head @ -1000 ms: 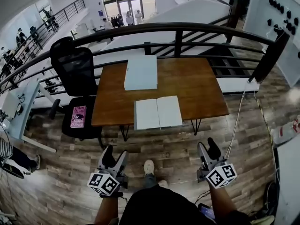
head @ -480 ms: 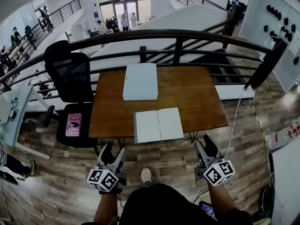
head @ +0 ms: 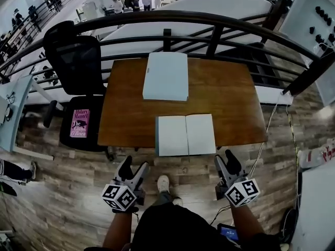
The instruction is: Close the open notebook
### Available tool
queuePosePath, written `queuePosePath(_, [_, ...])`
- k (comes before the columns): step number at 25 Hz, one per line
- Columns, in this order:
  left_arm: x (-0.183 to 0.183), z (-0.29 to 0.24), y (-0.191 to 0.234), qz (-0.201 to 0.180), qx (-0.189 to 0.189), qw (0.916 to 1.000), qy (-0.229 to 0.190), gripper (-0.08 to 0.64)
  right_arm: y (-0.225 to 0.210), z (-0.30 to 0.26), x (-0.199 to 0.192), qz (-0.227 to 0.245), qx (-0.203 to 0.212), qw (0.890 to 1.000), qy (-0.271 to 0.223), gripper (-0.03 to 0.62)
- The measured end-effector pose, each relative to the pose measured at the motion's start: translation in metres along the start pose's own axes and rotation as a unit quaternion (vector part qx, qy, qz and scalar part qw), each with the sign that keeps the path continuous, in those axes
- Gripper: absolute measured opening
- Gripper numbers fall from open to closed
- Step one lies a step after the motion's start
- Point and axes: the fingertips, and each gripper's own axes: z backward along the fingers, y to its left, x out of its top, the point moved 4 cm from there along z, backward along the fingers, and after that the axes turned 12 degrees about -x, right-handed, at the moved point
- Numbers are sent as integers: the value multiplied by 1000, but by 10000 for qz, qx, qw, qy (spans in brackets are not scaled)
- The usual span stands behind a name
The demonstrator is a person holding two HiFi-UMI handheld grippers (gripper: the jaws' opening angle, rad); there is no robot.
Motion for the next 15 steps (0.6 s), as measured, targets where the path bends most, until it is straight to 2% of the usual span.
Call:
queuePosePath(6, [-14, -4, 25, 389, 95, 9985, 363, 334, 13, -29, -29, -84, -128, 9986, 497, 215])
queuePosePath(11, [-40, -22, 56, 1416, 81, 9890, 411, 325, 27, -51, -38, -189, -137, 9979, 609, 213])
queuePosePath(15, [-70, -36, 81, 1954, 198, 9784, 639, 325, 33, -50, -37, -108, -197, 9978, 619, 213])
